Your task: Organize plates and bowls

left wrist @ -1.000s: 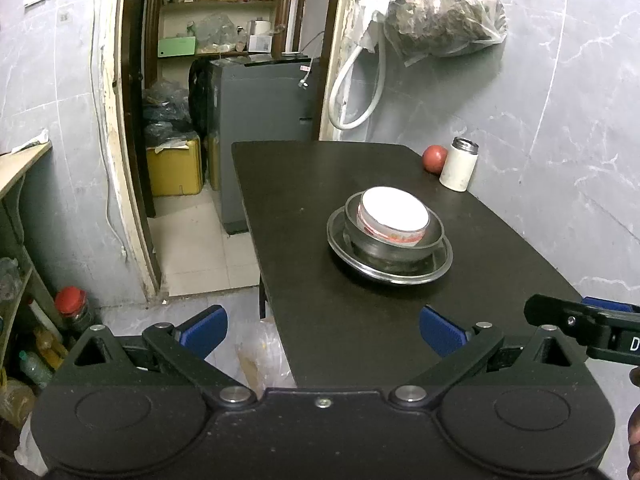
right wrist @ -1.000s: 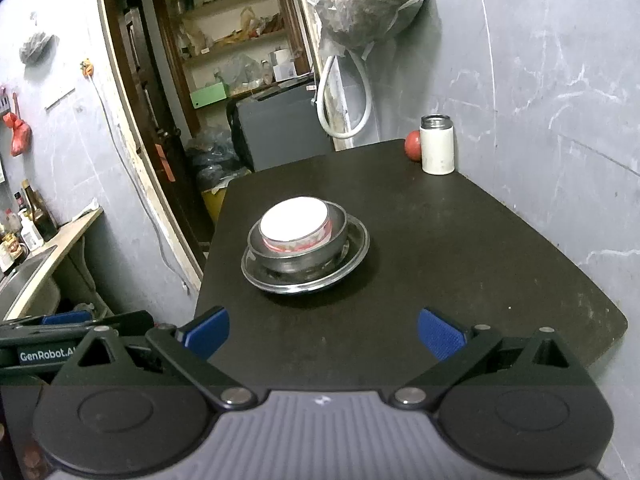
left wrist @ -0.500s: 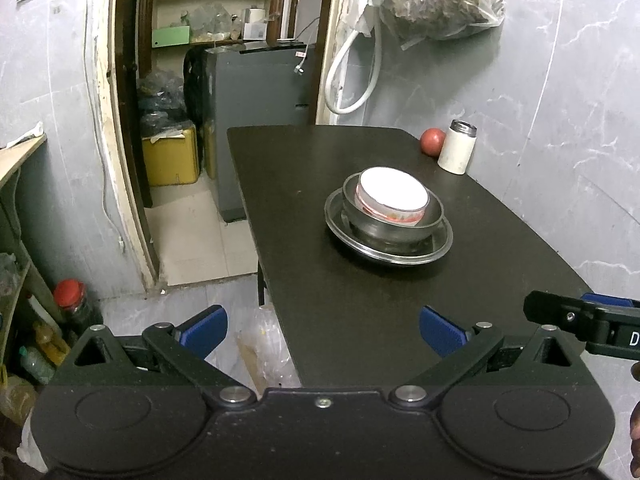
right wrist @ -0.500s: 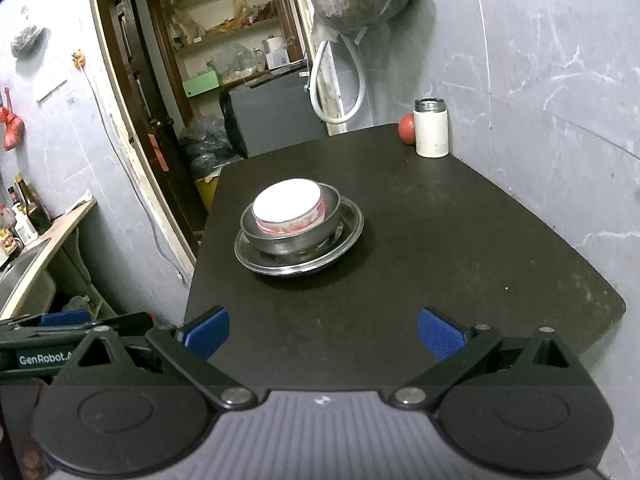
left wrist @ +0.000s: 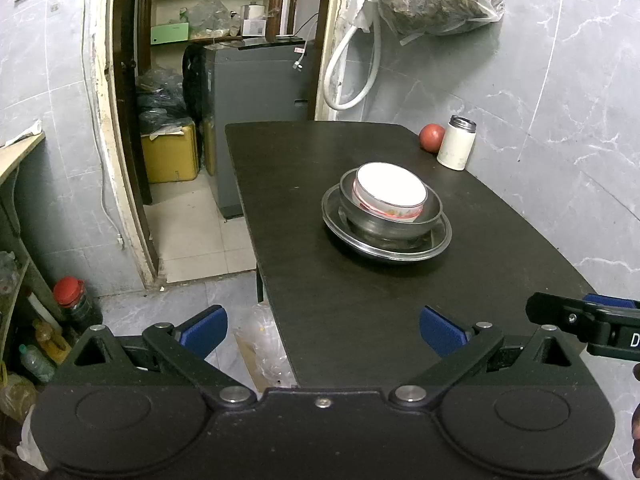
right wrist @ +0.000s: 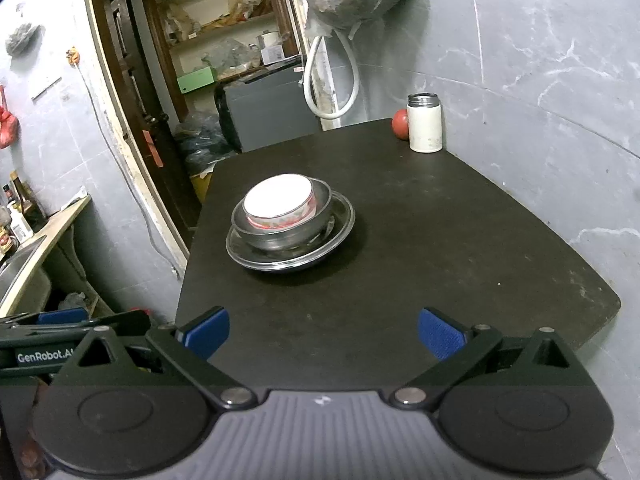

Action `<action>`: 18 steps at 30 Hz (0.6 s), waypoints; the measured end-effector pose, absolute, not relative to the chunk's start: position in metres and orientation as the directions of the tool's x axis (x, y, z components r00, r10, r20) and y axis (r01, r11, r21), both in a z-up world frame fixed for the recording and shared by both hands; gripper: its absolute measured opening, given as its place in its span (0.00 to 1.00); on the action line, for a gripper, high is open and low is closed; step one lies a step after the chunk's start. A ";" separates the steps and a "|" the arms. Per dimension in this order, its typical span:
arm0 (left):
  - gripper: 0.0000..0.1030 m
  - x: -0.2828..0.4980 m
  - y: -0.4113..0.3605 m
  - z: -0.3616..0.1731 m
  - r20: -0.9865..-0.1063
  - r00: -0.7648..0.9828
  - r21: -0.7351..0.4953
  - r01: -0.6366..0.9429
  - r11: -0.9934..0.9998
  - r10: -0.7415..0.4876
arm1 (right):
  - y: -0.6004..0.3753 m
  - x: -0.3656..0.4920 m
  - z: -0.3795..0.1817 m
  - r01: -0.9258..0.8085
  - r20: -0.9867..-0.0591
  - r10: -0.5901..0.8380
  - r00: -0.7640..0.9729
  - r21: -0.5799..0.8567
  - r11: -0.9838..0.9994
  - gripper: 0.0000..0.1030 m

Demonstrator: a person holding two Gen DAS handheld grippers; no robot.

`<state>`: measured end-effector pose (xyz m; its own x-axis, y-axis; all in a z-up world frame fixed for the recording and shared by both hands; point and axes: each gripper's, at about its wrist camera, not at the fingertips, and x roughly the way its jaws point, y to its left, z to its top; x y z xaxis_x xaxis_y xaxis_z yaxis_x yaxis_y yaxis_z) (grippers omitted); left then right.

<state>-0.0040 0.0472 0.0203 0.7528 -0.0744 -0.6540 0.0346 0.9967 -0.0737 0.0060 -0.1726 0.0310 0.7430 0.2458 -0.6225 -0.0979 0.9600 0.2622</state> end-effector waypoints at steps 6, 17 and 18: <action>0.99 -0.003 0.047 0.019 -0.655 0.752 -0.075 0.033 0.997 -0.074 | -0.172 0.006 0.030 -0.094 -0.628 0.243 0.739 0.261 0.961 1.00; 0.99 -0.002 0.052 0.014 -0.658 0.750 -0.080 0.022 0.997 -0.070 | -0.167 0.010 0.030 -0.102 -0.632 0.245 0.735 0.255 0.962 1.00; 0.99 -0.002 0.052 0.014 -0.658 0.750 -0.080 0.020 0.997 -0.069 | -0.166 0.010 0.030 -0.103 -0.632 0.246 0.735 0.255 0.962 1.00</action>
<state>-0.0016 0.0522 0.0141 0.7500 -0.0685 -0.6579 0.0205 0.9965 -0.0805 0.0100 -0.1661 0.0302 0.7347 0.2459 -0.6322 -0.1027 0.9616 0.2546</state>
